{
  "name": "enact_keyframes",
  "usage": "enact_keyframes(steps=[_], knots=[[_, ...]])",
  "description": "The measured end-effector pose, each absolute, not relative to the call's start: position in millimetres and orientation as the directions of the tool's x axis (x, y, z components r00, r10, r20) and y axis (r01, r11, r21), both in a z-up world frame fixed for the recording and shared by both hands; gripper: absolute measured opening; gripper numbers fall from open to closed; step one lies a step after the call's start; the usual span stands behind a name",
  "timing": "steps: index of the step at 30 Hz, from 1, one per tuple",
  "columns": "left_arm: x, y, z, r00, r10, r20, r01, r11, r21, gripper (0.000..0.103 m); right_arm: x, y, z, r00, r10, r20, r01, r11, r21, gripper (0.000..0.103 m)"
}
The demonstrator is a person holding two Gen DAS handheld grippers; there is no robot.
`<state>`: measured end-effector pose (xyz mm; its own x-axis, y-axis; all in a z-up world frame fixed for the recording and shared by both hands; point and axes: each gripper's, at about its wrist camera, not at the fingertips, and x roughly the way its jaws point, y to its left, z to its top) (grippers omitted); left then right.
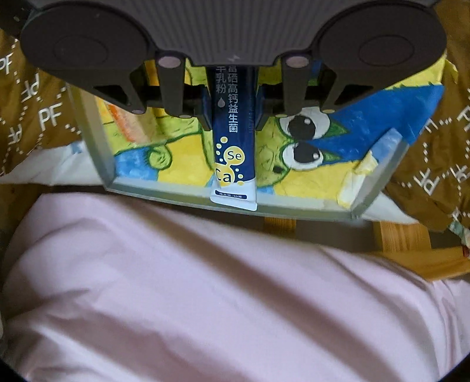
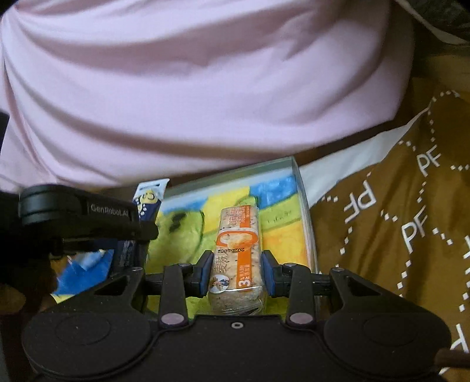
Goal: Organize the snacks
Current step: 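Carry both snacks into the metal tray and open both tools, then lift both tools away from the tray back over the snack pile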
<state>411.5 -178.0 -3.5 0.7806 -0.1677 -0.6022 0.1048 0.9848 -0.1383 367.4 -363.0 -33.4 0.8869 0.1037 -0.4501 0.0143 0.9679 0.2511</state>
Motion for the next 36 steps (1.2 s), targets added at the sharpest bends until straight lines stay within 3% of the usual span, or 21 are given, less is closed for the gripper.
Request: enact_keyframes(steps=[8,13,16,20,22,29,31,36], knots=[[421.0,-181.4,-17.5,0.76,-0.166,-0.628,0.102,0.985,-0.137,0.033,378.1,-357.4,-39.8,0.883,0.067,-0.464,0.025,0.981,0.19,0.037],[422.6,-183.6,-21.8,0.743,-0.184,-0.644,0.107,0.982,-0.157,0.036,377.8,-353.3,-41.5,0.889,0.065,-0.454,0.019,0.984,0.176,0.044],[419.2,-179.7,-19.2,0.747,-0.193,-0.636,0.107,0.979,-0.172,0.054,374.3,-356.3,-38.4,0.897,0.06,-0.438,0.028,0.981,0.192,0.058],[406.4,-167.6,-6.3,0.778,-0.183,-0.601,0.085,0.979,-0.188,0.077,365.4,-360.3,-29.3,0.908,0.051,-0.415,0.045,0.975,0.217,0.062],[399.8,-160.9,2.9,0.794,-0.177,-0.582,0.079,0.979,-0.189,0.082,355.7,-361.8,-21.9,0.918,0.036,-0.396,0.056,0.975,0.217,0.073],[357.6,-134.8,45.2,0.863,-0.124,-0.49,0.037,0.982,-0.184,0.101,317.2,-358.3,13.3,0.953,0.011,-0.303,0.06,0.973,0.222,0.094],[342.1,-128.8,57.4,0.882,-0.116,-0.457,0.037,0.983,-0.179,0.102,302.8,-357.4,24.3,0.964,0.008,-0.265,0.054,0.973,0.226,0.101],[298.9,-114.2,83.3,0.908,-0.114,-0.404,0.048,0.984,-0.171,0.102,259.9,-350.3,49.7,0.982,-0.001,-0.187,0.043,0.974,0.222,0.102]])
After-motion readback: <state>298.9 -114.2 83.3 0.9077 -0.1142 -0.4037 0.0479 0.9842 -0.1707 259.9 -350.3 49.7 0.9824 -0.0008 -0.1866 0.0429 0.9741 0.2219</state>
